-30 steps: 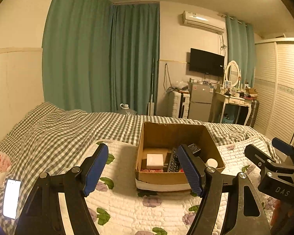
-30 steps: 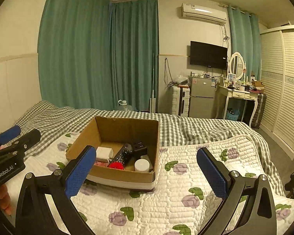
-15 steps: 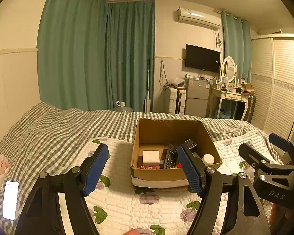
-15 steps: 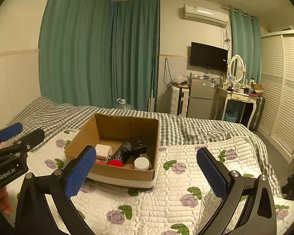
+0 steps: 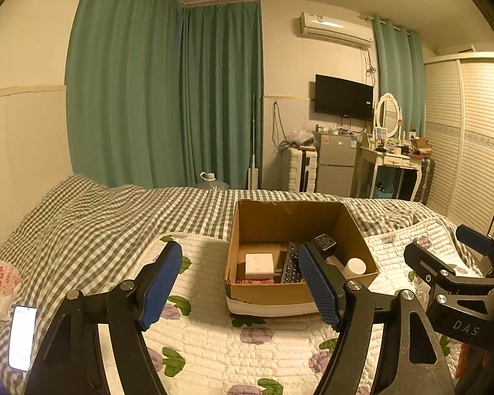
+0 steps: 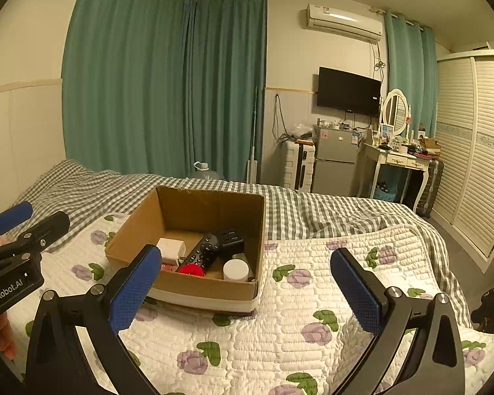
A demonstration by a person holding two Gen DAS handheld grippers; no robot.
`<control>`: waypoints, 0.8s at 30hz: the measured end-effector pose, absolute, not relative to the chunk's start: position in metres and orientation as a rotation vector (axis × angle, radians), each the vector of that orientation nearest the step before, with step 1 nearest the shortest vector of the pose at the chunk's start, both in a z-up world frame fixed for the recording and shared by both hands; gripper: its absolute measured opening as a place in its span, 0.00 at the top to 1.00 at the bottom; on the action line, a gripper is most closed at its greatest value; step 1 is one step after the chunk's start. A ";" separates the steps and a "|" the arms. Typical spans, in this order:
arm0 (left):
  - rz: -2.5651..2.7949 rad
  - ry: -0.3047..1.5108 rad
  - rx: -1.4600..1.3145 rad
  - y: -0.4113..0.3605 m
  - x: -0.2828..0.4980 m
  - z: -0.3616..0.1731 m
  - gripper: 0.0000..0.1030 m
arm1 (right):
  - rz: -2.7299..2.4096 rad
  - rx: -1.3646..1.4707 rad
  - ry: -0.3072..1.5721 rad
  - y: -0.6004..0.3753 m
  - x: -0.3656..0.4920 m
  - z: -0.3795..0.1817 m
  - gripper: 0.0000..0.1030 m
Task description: Organize rigid objects
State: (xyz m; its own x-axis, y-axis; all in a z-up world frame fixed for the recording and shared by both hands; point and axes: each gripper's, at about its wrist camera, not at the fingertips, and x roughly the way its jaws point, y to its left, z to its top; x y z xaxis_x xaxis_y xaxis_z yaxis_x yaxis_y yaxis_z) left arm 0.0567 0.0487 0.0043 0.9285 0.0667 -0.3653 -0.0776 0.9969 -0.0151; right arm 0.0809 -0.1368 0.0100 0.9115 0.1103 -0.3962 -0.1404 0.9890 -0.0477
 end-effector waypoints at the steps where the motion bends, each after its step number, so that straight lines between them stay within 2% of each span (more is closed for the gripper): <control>1: 0.075 0.372 -0.028 0.049 0.057 0.004 0.26 | 0.129 -0.075 0.404 -0.137 0.081 0.010 0.00; 24: 0.071 0.377 -0.029 0.049 0.056 0.003 0.26 | 0.131 -0.075 0.416 -0.136 0.079 0.007 0.00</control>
State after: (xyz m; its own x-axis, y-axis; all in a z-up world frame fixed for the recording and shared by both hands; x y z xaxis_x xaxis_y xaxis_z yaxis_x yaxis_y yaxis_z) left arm 0.0558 0.0487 0.0033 0.9275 0.0637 -0.3684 -0.0746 0.9971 -0.0154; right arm 0.0787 -0.1357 0.0066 0.9066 0.1115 -0.4070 -0.1421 0.9888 -0.0456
